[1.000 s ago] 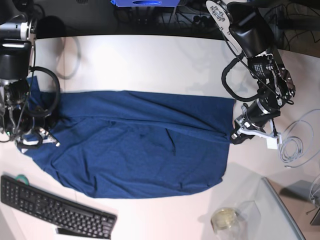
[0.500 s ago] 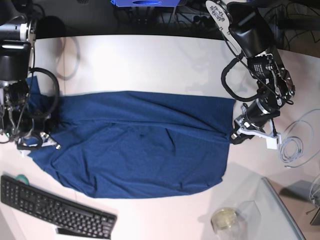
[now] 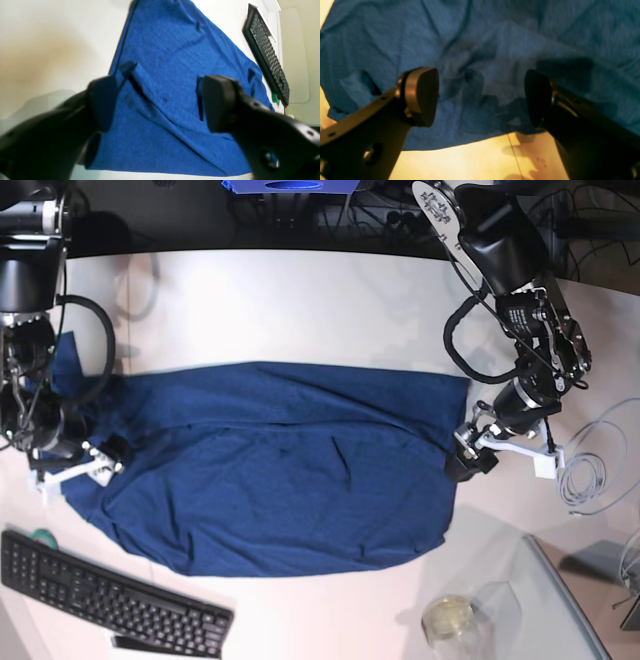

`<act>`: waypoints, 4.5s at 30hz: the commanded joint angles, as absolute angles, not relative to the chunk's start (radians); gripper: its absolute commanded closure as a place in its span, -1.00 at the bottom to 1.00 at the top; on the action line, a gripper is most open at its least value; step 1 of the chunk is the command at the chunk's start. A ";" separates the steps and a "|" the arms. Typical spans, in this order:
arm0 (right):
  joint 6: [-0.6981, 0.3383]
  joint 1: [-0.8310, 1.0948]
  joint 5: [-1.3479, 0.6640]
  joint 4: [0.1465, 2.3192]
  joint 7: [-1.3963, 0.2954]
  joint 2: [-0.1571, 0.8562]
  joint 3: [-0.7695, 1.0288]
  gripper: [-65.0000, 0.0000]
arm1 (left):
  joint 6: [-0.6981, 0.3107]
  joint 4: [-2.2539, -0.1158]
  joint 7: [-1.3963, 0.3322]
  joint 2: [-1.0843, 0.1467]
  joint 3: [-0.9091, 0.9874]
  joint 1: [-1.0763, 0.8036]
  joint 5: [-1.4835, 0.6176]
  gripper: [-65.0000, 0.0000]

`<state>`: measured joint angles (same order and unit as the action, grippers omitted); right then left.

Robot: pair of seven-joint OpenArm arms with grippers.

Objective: Layout the t-shirt on the table in an organized manner, then fold the t-shirt properly
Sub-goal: 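Release the shirt edge with both grippers and raise them, then grasp the blue shirt's edge corners with both grippers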

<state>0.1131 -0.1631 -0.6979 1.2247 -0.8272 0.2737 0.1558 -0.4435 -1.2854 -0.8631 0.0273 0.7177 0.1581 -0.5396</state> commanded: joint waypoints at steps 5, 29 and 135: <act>0.099 -0.058 -0.733 1.419 -0.737 0.236 0.395 -0.32 | -0.453 -1.460 -0.848 0.022 0.806 0.153 -0.584 -0.74; -0.232 0.355 -0.978 1.601 -0.734 0.007 0.693 -0.63 | -0.575 -1.221 -0.585 -0.067 0.582 -0.180 -0.880 -0.74; -0.285 -0.120 -0.185 0.722 -0.236 0.409 0.507 0.94 | -0.573 -1.230 -0.760 -0.096 0.725 -0.044 -0.736 1.00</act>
<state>-0.2890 -0.1139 -0.1833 0.7124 -0.2306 0.3920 0.5037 -0.5617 -1.2152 -0.7753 -0.0830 0.7231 -0.0521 -0.7124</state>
